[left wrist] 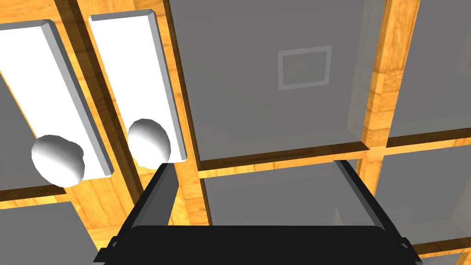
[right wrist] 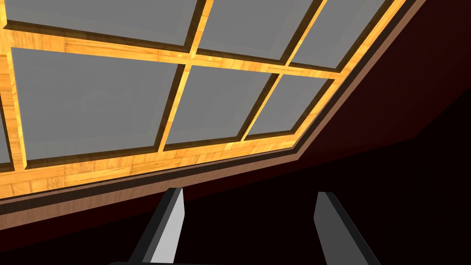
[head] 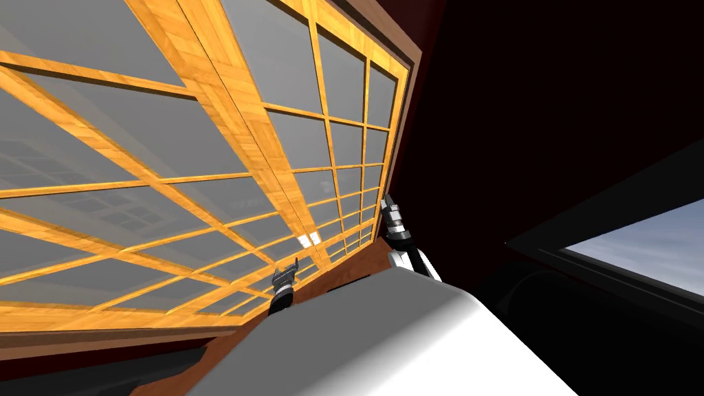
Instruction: Pull the door open
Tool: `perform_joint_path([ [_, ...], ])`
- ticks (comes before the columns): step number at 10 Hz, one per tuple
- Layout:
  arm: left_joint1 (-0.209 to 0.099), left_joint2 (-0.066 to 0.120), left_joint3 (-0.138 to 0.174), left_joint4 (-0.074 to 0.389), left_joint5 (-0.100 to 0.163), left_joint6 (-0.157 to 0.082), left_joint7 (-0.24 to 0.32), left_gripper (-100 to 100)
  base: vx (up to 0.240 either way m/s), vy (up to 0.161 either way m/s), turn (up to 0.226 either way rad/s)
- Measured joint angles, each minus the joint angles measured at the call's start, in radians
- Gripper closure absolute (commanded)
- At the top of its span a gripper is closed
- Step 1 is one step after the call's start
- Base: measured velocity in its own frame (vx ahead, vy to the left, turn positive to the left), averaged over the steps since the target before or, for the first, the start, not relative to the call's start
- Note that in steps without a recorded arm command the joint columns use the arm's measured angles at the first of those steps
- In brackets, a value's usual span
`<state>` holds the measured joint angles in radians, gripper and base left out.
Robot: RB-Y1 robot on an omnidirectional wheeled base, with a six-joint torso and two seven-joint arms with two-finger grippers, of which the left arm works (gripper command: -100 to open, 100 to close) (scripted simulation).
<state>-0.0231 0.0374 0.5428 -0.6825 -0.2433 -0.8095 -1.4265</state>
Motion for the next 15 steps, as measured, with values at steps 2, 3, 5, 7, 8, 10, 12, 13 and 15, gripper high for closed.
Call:
perform_joint_path([
  [2,-0.024,-0.020,-0.015,-0.014,-0.006,0.000,0.001,-100,0.189,0.009,-0.114],
  [3,-0.032,-0.028,-0.021,-0.020,-0.009,0.003,0.002,-100,0.189,0.037,-0.059],
  [5,-0.056,-0.034,-0.026,-0.006,-0.010,-0.004,-0.003,100,0.037,0.006,-0.013],
  [7,-0.058,-0.041,-0.032,-0.007,-0.013,-0.004,-0.002,100,-0.024,-0.024,-0.017],
  [8,-0.057,-0.039,-0.031,-0.006,-0.013,-0.002,-0.002,100,-0.014,-0.005,0.008],
  [10,-0.054,-0.041,-0.031,-0.004,-0.013,0.000,-0.002,100,-0.004,0.000,-0.001],
  [12,-0.053,-0.039,-0.033,-0.001,-0.011,-0.002,0.004,100,-0.118,-0.039,0.021],
  [13,-0.040,-0.040,-0.036,-0.020,-0.010,0.005,0.014,100,-0.154,-0.045,0.047],
  [15,-0.021,-0.035,-0.037,-0.016,-0.006,0.010,0.032,100,-0.153,-0.043,0.039],
])
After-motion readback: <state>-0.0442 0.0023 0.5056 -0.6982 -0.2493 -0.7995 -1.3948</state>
